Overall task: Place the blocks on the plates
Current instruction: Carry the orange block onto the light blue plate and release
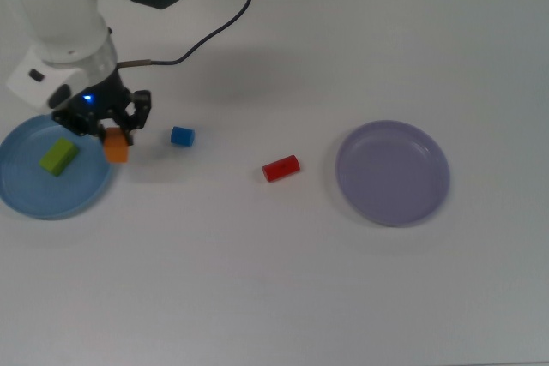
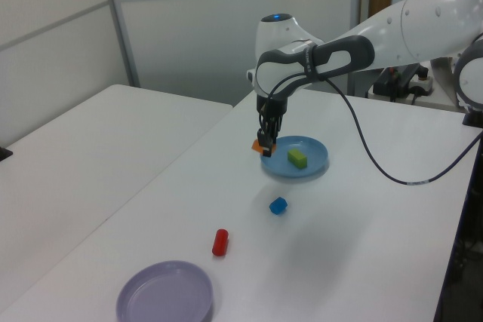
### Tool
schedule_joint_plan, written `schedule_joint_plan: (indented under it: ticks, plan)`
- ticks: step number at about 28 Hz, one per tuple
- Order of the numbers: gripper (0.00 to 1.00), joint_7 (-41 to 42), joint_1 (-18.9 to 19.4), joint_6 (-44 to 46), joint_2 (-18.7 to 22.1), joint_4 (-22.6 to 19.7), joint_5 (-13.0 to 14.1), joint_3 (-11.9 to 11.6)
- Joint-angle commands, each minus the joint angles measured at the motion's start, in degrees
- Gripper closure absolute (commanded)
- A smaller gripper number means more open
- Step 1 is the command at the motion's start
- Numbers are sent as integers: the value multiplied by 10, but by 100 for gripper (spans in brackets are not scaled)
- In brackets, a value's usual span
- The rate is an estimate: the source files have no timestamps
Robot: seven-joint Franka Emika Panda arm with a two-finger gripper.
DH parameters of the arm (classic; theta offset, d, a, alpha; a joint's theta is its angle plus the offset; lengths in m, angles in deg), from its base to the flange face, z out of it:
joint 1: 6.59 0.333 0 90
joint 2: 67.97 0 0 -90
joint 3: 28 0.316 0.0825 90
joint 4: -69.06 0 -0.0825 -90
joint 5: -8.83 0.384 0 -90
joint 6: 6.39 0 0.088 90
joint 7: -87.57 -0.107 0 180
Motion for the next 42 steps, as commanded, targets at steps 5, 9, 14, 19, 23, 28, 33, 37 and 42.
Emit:
schedule_joint_plan:
  ticks: [5, 9, 14, 19, 23, 28, 33, 37, 42]
  plan:
    - [100, -73, 6, -130, -43, -2, 6, -57]
    - [100, -72, 6, -136, -52, -2, 6, -84]
    - [96, -67, 2, -136, -68, -3, 3, -103]
    - [75, -64, -8, -136, -89, -3, -17, -104]
    - [53, -64, -7, -136, -94, -3, -19, -103]
    - [0, -70, -7, -135, -90, -3, -16, -103]
    - [0, -72, -6, -118, -62, -6, -9, -102]
    - [0, -70, -4, -64, -29, -9, 3, -98]
    - [0, -76, 14, 27, 15, -18, 17, -97]
